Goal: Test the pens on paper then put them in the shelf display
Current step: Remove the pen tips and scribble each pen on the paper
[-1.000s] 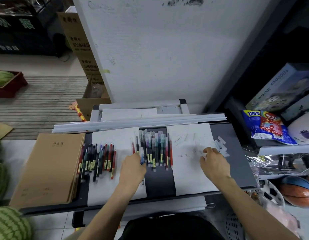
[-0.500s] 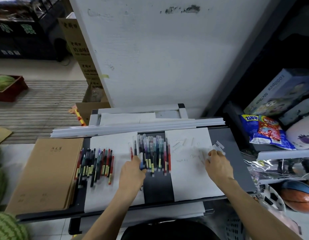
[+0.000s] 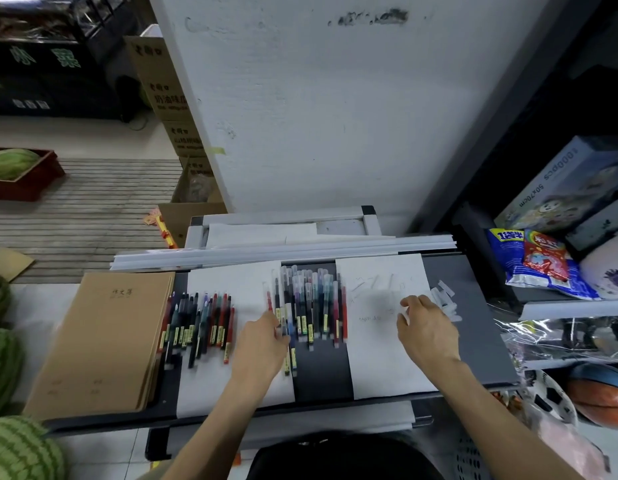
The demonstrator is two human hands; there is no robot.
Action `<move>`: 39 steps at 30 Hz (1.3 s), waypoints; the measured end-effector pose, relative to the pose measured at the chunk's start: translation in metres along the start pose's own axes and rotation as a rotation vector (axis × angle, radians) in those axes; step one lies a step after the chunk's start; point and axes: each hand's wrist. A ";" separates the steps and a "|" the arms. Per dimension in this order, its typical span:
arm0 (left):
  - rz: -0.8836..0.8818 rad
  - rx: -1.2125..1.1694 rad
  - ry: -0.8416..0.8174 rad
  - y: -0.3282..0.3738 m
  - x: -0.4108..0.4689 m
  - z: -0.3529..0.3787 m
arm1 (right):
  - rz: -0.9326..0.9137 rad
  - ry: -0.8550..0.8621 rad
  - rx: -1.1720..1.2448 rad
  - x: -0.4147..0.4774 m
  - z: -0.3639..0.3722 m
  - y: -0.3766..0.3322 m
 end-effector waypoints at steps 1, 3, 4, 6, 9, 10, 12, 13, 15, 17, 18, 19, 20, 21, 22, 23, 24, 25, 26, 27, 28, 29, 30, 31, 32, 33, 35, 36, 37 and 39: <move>-0.006 0.021 0.016 -0.005 -0.001 -0.006 | -0.027 0.011 0.019 -0.004 -0.001 -0.007; -0.021 0.046 0.045 -0.020 0.000 -0.021 | -0.085 0.012 0.065 -0.014 -0.002 -0.021; -0.032 0.062 0.062 -0.028 0.001 -0.029 | -0.116 0.008 0.083 -0.019 -0.002 -0.029; -0.053 0.086 0.108 -0.044 0.004 -0.045 | -0.173 -0.004 0.115 -0.029 -0.003 -0.042; -0.088 0.080 0.192 -0.061 0.013 -0.061 | -0.251 -0.024 0.165 -0.044 -0.002 -0.058; -0.095 0.089 0.206 -0.064 0.016 -0.063 | -0.270 -0.033 0.176 -0.048 -0.001 -0.062; -0.082 0.140 0.193 -0.063 0.022 -0.064 | -0.296 -0.046 0.192 -0.055 -0.001 -0.069; -0.069 0.178 0.182 -0.061 0.025 -0.062 | -0.305 -0.049 0.200 -0.058 -0.001 -0.072; -0.054 0.251 0.160 -0.055 0.028 -0.058 | -0.313 -0.050 0.223 -0.063 -0.002 -0.077; -0.062 0.289 0.130 -0.052 0.031 -0.055 | -0.317 -0.051 0.246 -0.067 -0.003 -0.081; -0.068 0.297 0.118 -0.050 0.032 -0.054 | -0.320 -0.058 0.254 -0.069 -0.003 -0.083; -0.071 0.303 0.109 -0.050 0.032 -0.053 | -0.321 -0.068 0.263 -0.072 -0.003 -0.084; -0.073 0.311 0.102 -0.049 0.033 -0.052 | -0.316 -0.083 0.274 -0.074 -0.003 -0.085; -0.072 0.323 0.098 -0.049 0.033 -0.051 | -0.308 -0.097 0.291 -0.076 -0.004 -0.086; -0.073 0.339 0.096 -0.048 0.032 -0.051 | -0.298 -0.113 0.316 -0.077 -0.004 -0.086; -0.073 0.355 0.095 -0.047 0.032 -0.051 | -0.286 -0.132 0.352 -0.079 -0.005 -0.086; -0.071 0.368 0.087 -0.046 0.031 -0.050 | -0.269 -0.160 0.401 -0.081 -0.006 -0.087; -0.065 0.377 0.071 -0.046 0.030 -0.049 | -0.244 -0.190 0.470 -0.082 -0.008 -0.089; -0.060 0.378 0.050 -0.045 0.029 -0.047 | -0.212 -0.219 0.560 -0.082 -0.011 -0.090; -0.055 0.375 0.034 -0.045 0.028 -0.045 | -0.175 -0.248 0.667 -0.082 -0.015 -0.091; -0.053 0.368 0.024 -0.045 0.025 -0.044 | -0.135 -0.280 0.776 -0.081 -0.019 -0.093; -0.054 0.362 0.022 -0.045 0.022 -0.043 | -0.092 -0.322 0.880 -0.081 -0.024 -0.094; -0.062 0.359 0.020 -0.045 0.019 -0.042 | -0.054 -0.369 0.973 -0.081 -0.029 -0.095; -0.068 0.357 0.018 -0.044 0.017 -0.043 | -0.025 -0.413 1.059 -0.080 -0.033 -0.096; -0.073 0.354 0.016 -0.044 0.013 -0.043 | -0.002 -0.458 1.142 -0.080 -0.038 -0.096; -0.076 0.350 0.014 -0.043 0.010 -0.044 | 0.022 -0.506 1.229 -0.080 -0.041 -0.096; -0.080 0.320 0.014 -0.040 0.001 -0.046 | 0.076 -0.603 1.410 -0.080 -0.050 -0.096; -0.078 0.289 0.018 -0.037 -0.005 -0.048 | 0.104 -0.643 1.492 -0.080 -0.053 -0.096; -0.070 0.242 0.024 -0.033 -0.010 -0.050 | 0.134 -0.671 1.560 -0.080 -0.057 -0.096; -0.046 0.090 0.024 -0.023 -0.024 -0.057 | 0.191 -0.685 1.651 -0.079 -0.066 -0.095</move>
Point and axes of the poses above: each hand's wrist, its own x-axis towards the middle knuckle, its own z-axis out of the palm, y = z × x, and after that the axes turned 4 degrees about -x, right-handed
